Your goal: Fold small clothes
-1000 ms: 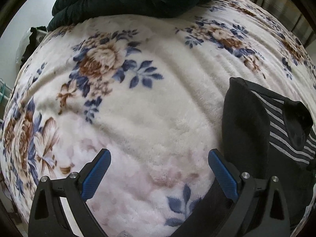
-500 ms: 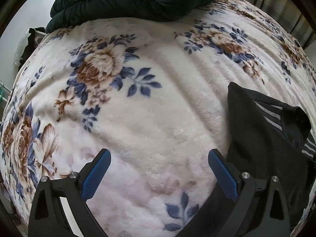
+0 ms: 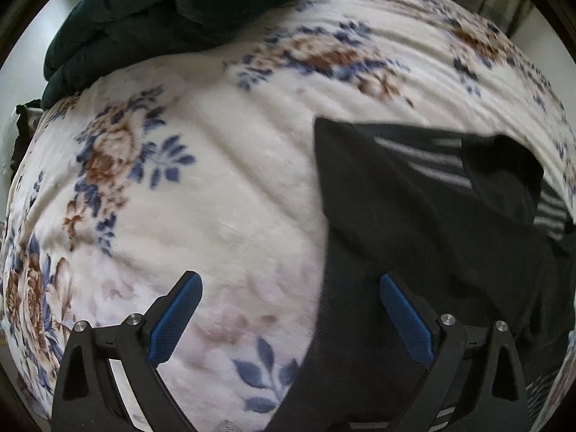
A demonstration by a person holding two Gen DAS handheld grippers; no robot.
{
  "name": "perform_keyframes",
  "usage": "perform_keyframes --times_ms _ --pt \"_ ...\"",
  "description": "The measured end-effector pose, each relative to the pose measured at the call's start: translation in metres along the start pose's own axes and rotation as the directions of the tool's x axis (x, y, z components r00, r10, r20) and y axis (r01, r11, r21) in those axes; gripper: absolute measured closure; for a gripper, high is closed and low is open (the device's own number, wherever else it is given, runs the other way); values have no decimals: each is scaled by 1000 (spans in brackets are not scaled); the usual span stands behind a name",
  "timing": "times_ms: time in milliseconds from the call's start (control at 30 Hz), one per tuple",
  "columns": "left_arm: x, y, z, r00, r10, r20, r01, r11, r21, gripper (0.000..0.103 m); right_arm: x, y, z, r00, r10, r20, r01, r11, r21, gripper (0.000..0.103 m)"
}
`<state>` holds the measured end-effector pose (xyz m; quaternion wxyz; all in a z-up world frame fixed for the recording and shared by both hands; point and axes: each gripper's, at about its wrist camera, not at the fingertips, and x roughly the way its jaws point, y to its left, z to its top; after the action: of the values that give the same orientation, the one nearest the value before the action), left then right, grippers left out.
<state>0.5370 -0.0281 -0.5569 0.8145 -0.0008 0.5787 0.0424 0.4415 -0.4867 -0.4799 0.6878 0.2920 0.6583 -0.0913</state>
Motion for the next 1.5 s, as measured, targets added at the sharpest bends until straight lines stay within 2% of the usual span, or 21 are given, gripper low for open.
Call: perform_keyframes --times_ms 100,233,267,300,400,433,567,633,700,767,833,867,900,933,967,1033,1133,1167,1267,1300,1500 --pt "16 -6 -5 999 14 -45 -14 1000 18 2 36 -26 -32 987 131 -88 -116 981 157 55" --pt "23 -6 -3 998 18 -62 -16 1000 21 2 82 -43 -46 979 202 -10 -190 937 293 56" --pt "23 -5 -2 998 19 -63 -17 1000 25 2 83 -44 -47 979 201 38 -203 928 313 73" --pt "23 -5 -2 998 20 -64 -18 999 29 2 83 -42 -51 984 165 73 -180 934 310 98" --pt "20 -7 0 998 27 -61 -24 998 50 2 63 -34 -52 988 -62 142 28 972 235 98" --pt "21 -7 2 998 27 -62 -23 998 55 2 56 -39 -53 985 -95 143 61 973 224 98" --pt "14 -16 4 997 42 -67 -37 997 68 2 63 -40 -51 996 -85 -8 86 992 94 86" --pt "7 -18 7 998 43 -52 -39 996 80 2 46 -39 -48 997 -67 30 64 995 80 68" --pt "1 -18 8 999 38 -36 -35 995 89 2 18 -52 -43 987 -72 143 49 986 157 49" --pt "2 -18 8 998 41 -37 -37 995 91 2 11 -74 -33 980 -68 186 17 964 264 42" --pt "7 -17 7 998 40 -51 -36 996 80 2 26 -97 -18 988 -4 155 -55 928 368 41" --pt "9 -17 5 998 37 -58 -33 997 74 2 42 -107 -13 992 62 114 -106 897 429 45" --pt "11 -17 5 998 31 -62 -27 997 67 2 47 -110 -11 989 87 120 -132 882 452 72" --pt "12 -16 5 998 27 -60 -23 998 63 2 46 -110 -10 988 68 136 -122 889 442 90" --pt "12 -16 4 998 29 -59 -25 998 65 2 38 -99 -9 985 -31 172 -39 922 386 97" --pt "16 -16 3 997 35 -66 -30 997 78 2 34 -87 -9 968 -133 211 65 951 302 98" --pt "23 -13 2 996 26 -90 -19 997 78 2 48 -82 0 982 -150 111 121 965 232 96" --pt "21 -12 4 996 20 -89 -14 997 71 2 48 -77 2 983 -160 95 137 968 212 88" --pt "-4 -11 7 998 -13 -54 16 998 55 2 29 -60 -2 984 -132 117 112 980 162 36" --pt "-19 -11 7 999 -41 -31 42 998 46 2 16 -55 -9 985 -112 133 93 986 140 24" --pt "-81 -37 -9 994 -96 53 91 992 90 0 -54 -37 -66 987 -102 126 101 995 13 0"
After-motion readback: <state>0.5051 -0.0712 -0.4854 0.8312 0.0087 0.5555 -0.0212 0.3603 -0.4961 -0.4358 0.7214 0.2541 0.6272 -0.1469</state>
